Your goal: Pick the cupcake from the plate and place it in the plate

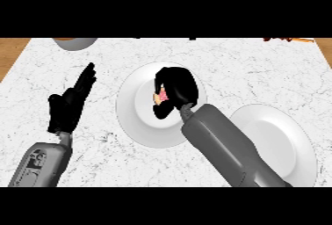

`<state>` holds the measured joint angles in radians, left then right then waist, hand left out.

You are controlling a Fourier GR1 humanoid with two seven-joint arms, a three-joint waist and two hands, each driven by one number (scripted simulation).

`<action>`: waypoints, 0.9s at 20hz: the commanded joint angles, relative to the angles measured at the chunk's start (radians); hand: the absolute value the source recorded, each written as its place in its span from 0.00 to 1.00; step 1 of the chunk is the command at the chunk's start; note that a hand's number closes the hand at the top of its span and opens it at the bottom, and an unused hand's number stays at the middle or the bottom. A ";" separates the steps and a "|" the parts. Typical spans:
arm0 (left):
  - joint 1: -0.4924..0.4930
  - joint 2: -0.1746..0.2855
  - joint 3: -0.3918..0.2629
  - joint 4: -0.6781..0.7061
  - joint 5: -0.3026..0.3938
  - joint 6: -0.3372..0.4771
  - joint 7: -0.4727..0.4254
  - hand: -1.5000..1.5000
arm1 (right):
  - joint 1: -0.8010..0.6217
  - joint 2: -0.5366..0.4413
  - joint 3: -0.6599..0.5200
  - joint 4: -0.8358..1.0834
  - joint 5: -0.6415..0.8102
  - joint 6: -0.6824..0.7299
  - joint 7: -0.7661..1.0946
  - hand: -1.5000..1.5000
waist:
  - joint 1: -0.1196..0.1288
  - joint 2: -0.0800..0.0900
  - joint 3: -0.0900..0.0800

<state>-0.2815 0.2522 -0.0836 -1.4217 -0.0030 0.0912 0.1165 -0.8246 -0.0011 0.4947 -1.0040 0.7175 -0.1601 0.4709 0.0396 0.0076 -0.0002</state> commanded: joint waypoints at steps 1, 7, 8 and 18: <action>-0.022 0.012 0.009 -0.011 0.004 -0.020 0.030 0.50 | -0.055 0.001 0.006 0.183 -0.160 -0.090 -0.043 0.00 | 0.015 0.005 0.001; -0.016 -0.009 0.016 0.029 -0.001 -0.028 -0.038 0.50 | -0.072 0.001 0.146 0.300 -0.357 -0.266 -0.149 0.00 | 0.030 0.011 0.000; -0.037 -0.041 -0.006 0.042 -0.035 0.012 -0.021 0.50 | -0.125 0.001 0.087 0.284 -0.411 -0.202 -0.176 0.00 | 0.017 0.009 0.001; -0.030 0.010 0.062 0.027 -0.007 -0.009 0.004 0.50 | 0.017 0.001 -0.096 0.069 -0.595 -0.416 -0.308 0.00 | -0.042 -0.009 0.001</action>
<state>-0.3022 0.2460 -0.0503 -1.3924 -0.0186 0.0841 0.1088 -0.8484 0.0000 0.4749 -0.8685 0.1692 -0.5336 0.1939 0.0258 0.0058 0.0007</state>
